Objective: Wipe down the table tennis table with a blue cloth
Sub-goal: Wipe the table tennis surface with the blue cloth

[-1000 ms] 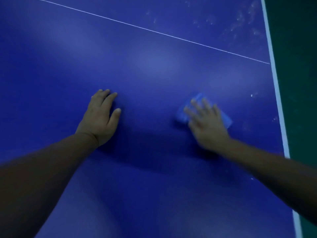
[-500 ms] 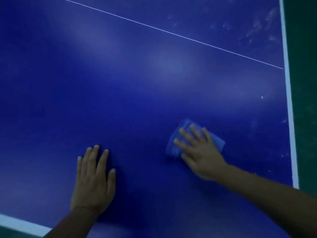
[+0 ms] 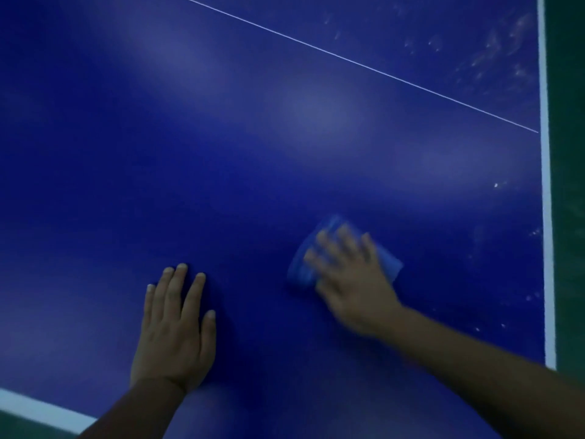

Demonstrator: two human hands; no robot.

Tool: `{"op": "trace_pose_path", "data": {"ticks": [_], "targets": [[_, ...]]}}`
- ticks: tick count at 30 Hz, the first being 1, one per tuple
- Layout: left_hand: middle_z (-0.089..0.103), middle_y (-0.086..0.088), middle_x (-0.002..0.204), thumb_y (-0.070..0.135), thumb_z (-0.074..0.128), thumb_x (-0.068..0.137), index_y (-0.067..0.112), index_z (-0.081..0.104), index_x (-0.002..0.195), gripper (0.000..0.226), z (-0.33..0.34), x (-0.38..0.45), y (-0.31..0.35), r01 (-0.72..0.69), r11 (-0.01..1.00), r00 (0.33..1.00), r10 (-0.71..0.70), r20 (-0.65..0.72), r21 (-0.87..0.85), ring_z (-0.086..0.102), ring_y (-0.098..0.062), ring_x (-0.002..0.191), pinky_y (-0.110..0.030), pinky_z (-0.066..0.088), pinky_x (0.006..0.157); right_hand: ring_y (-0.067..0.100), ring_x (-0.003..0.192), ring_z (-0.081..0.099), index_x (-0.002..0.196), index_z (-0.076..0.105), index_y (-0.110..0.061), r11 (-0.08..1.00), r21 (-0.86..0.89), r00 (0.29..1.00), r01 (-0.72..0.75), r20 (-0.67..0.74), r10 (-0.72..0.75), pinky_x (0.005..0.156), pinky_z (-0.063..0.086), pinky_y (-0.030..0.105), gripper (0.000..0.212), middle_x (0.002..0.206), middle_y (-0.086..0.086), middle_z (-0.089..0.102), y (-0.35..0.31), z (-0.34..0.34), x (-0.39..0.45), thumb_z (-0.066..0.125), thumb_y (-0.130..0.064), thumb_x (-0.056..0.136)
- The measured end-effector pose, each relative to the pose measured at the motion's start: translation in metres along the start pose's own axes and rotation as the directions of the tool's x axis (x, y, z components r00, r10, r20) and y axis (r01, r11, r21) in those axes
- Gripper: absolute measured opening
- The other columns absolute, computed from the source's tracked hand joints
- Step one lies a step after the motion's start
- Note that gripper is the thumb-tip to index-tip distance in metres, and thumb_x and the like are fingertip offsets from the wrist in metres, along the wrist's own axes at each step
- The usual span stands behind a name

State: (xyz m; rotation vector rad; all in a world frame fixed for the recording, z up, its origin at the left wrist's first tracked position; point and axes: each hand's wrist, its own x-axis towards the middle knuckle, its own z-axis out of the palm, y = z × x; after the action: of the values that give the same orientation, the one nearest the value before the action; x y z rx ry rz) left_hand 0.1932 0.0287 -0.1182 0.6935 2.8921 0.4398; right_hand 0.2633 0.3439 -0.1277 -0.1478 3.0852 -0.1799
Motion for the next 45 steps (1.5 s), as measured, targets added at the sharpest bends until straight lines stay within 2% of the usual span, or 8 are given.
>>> {"op": "trace_pose_path", "data": {"ticks": [3,10,19,23,27,36,41,45], "targets": [[0.030,-0.017,0.157,0.038,0.030,0.097,0.004,0.045,0.144,0.060,-0.003,0.000,0.001,0.011,1.000,1.000,-0.011,0.029,0.005,0.019,-0.034,0.148,-0.045,0.003,0.123,0.032,0.151,0.016,0.152,0.031,-0.038,0.952,0.001,0.949,0.305,0.084,-0.304,0.119,0.007,0.057,0.051,0.163,-0.003,0.025,0.019,-0.009,0.013,0.030,-0.049,0.102],[0.029,-0.015,0.158,0.037,0.030,0.098,0.005,0.043,0.146,0.059,-0.006,0.000,0.002,0.022,0.999,0.999,-0.021,0.034,-0.026,0.018,-0.031,0.149,-0.047,0.006,0.122,0.025,0.153,0.004,0.154,0.026,-0.039,0.924,0.025,0.925,-0.380,0.015,0.380,0.120,0.004,0.055,0.051,0.166,-0.007,0.013,0.104,-0.040,0.197,0.030,-0.047,0.104],[0.031,-0.017,0.157,0.036,0.032,0.096,0.003,0.044,0.144,0.059,-0.003,-0.003,-0.001,0.041,0.999,0.999,-0.041,-0.011,0.012,0.020,-0.032,0.148,-0.057,0.005,0.120,0.033,0.152,0.011,0.149,0.041,-0.037,0.650,0.066,0.629,0.757,0.197,-0.752,0.119,0.005,0.061,0.046,0.163,-0.001,0.025,-0.022,-0.011,0.070,0.034,-0.046,0.104],[0.032,-0.017,0.156,0.035,0.032,0.097,0.004,0.048,0.141,0.057,-0.002,-0.003,-0.001,0.014,1.000,1.000,-0.014,0.006,0.025,0.019,-0.033,0.149,-0.055,0.001,0.121,0.039,0.147,0.025,0.147,0.043,-0.033,0.978,-0.022,0.973,0.207,0.111,-0.203,0.116,0.016,0.059,0.051,0.157,0.007,0.036,0.098,-0.030,0.037,0.027,-0.050,0.102],[0.031,-0.017,0.157,0.035,0.032,0.097,0.004,0.047,0.141,0.056,-0.004,-0.002,0.000,-0.006,1.000,1.000,0.006,0.019,0.018,0.017,-0.032,0.149,-0.053,0.000,0.122,0.035,0.150,0.018,0.150,0.042,-0.023,0.864,0.018,0.863,-0.504,-0.021,0.504,0.117,0.014,0.060,0.062,0.162,0.005,0.028,0.141,-0.045,0.047,0.026,-0.047,0.096],[0.032,-0.017,0.156,0.037,0.031,0.096,0.002,0.049,0.140,0.059,-0.004,-0.001,0.001,-0.066,0.998,0.997,0.065,0.038,0.017,0.018,-0.033,0.148,-0.048,-0.006,0.122,0.038,0.150,0.018,0.150,0.036,-0.035,0.924,-0.058,0.909,0.377,0.214,-0.357,0.118,0.011,0.062,0.049,0.162,0.002,0.026,0.070,-0.021,-0.093,0.034,-0.046,0.102],[0.034,-0.015,0.156,0.038,0.029,0.096,0.004,0.049,0.141,0.060,-0.005,-0.002,0.003,-0.099,0.994,0.994,0.098,0.041,0.042,0.016,-0.032,0.149,-0.048,-0.007,0.122,0.031,0.152,0.014,0.150,0.035,-0.036,0.821,0.060,0.821,-0.568,-0.033,0.571,0.119,0.010,0.058,0.053,0.163,-0.001,0.024,0.107,-0.033,-0.037,0.028,-0.045,0.099],[0.035,-0.015,0.156,0.043,0.027,0.097,0.006,0.049,0.142,0.062,-0.005,-0.002,0.001,-0.118,0.993,0.993,0.117,0.021,0.021,0.017,-0.033,0.149,-0.047,-0.005,0.122,0.032,0.151,0.017,0.151,0.039,-0.032,0.821,0.025,0.819,-0.570,-0.063,0.570,0.117,0.016,0.061,0.058,0.162,0.000,0.028,0.027,-0.009,-0.077,0.027,-0.049,0.097]]}}
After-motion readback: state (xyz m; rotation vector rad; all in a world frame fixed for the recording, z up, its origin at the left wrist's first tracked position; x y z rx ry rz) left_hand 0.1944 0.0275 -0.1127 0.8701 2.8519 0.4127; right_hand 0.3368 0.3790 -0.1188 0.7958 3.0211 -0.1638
